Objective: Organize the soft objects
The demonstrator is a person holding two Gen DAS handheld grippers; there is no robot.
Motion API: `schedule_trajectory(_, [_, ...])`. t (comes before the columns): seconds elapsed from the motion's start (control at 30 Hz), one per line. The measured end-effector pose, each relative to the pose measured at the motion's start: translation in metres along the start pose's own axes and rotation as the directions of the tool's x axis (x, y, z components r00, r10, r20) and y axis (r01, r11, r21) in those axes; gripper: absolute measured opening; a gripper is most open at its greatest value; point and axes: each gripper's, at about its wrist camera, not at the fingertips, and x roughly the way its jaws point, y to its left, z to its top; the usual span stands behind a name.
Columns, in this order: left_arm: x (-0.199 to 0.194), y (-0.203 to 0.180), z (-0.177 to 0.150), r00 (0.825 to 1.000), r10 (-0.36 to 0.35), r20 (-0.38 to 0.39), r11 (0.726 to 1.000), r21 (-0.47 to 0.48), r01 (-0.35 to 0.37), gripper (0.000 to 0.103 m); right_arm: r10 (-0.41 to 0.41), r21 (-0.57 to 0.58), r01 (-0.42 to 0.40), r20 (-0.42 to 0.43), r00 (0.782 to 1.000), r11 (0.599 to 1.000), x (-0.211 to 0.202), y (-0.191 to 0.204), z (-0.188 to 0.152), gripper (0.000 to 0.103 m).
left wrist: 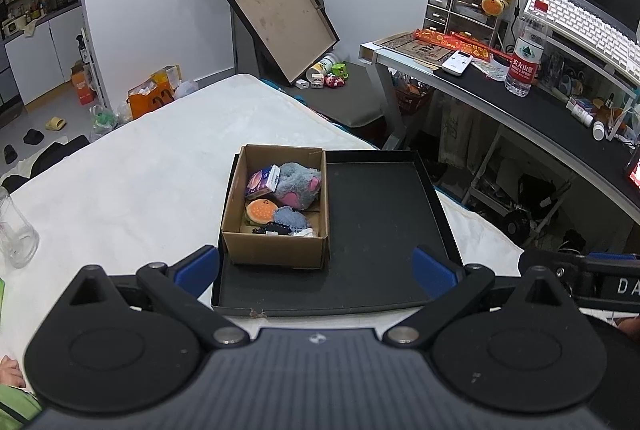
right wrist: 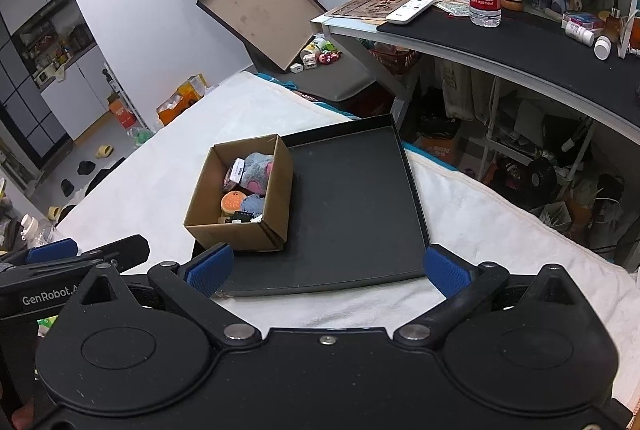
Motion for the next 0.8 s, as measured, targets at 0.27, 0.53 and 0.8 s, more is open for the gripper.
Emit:
schedule_trajectory(0.27, [0.0003,0.0011,-0.0007,1.000,0.002,-0.002,1.000,0.000,-0.002,0.102,0.002,0.002,-0.002,-0.001,1.000,1.000,-0.0007,-0.0002,0.0002,0.103])
schedule_trajectory(0.53, [0.0003,0.0012,-0.0007,1.000,0.004,-0.001,1.000,0.000,-0.004,0.102,0.007,0.010,-0.007,-0.001,1.000,1.000,-0.0005,-0.0017,0.0002,0.103])
schedule_trajectory(0.8, [0.0001,0.0014,-0.0007,1.000,0.004,-0.002,1.000,0.002,-0.004,0.102,0.012,0.013,-0.012,0.000,1.000,1.000,-0.0005,-0.0018,0.0009,0.103])
